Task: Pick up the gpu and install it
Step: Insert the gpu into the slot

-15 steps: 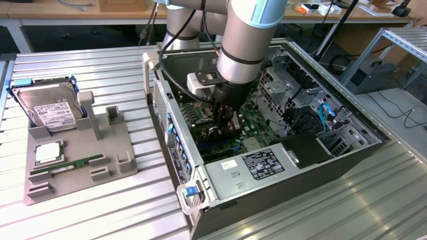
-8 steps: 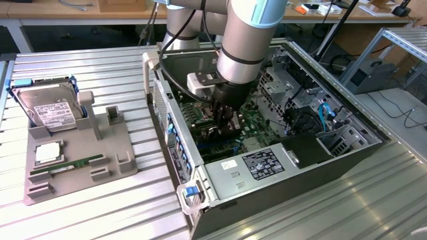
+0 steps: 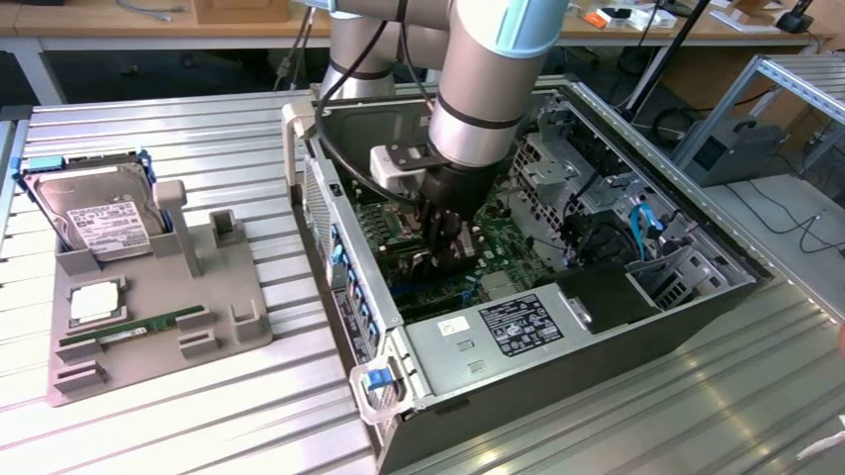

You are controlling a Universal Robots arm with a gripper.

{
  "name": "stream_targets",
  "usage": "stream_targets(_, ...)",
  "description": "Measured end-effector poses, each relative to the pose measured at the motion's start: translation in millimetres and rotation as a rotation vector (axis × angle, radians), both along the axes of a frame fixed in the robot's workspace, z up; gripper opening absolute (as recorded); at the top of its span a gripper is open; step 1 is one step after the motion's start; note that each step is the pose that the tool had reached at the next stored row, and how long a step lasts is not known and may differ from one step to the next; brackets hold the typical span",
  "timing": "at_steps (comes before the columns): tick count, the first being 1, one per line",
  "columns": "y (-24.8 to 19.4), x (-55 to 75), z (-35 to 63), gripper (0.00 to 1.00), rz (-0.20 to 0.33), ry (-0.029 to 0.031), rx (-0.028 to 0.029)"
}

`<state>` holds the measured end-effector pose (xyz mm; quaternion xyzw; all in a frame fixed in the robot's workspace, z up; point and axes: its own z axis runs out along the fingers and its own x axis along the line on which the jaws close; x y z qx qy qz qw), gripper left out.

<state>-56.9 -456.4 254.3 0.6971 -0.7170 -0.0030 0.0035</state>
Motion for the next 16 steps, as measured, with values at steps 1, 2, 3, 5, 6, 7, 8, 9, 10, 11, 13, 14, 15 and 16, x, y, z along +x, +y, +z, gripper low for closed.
stream_targets(1, 0.0, 0.0, -0.9, 0.27, 0.000, 0.0000, -0.0002)
stream_targets(2, 0.0, 0.0, -1.2, 0.27, 0.000, 0.0001, -0.0002)
stream_targets(3, 0.0, 0.0, -1.3, 0.27, 0.000, 0.0001, -0.0002)
stream_targets(5, 0.0, 0.0, -1.6, 0.27, 0.000, -0.0001, 0.0001)
stream_targets(6, 0.0, 0.0, -1.6, 0.27, 0.000, -0.0001, 0.0002)
stream_targets(7, 0.0, 0.0, -1.6, 0.27, 0.000, -0.0001, 0.0002)
stream_targets(8, 0.0, 0.0, -1.6, 0.27, 0.000, -0.0001, 0.0002)
stream_targets(9, 0.0, 0.0, -1.6, 0.27, 0.000, -0.0001, 0.0002)
stream_targets(10, 0.0, 0.0, -1.6, 0.27, 0.000, -0.0002, 0.0003)
stream_targets(11, 0.2, 0.1, -2.1, 0.27, 0.000, -0.0007, 0.0015)
stream_targets(13, 0.1, 0.1, -1.8, 0.34, 0.000, -0.0003, 0.0006)
stream_targets(14, 0.0, 0.1, -1.6, 0.40, 0.000, -0.0001, 0.0003)
stream_targets(15, 0.0, 0.1, -1.6, 0.46, 0.000, -0.0002, 0.0003)
stream_targets(16, 0.0, 0.1, -1.6, 0.53, 0.000, -0.0001, 0.0002)
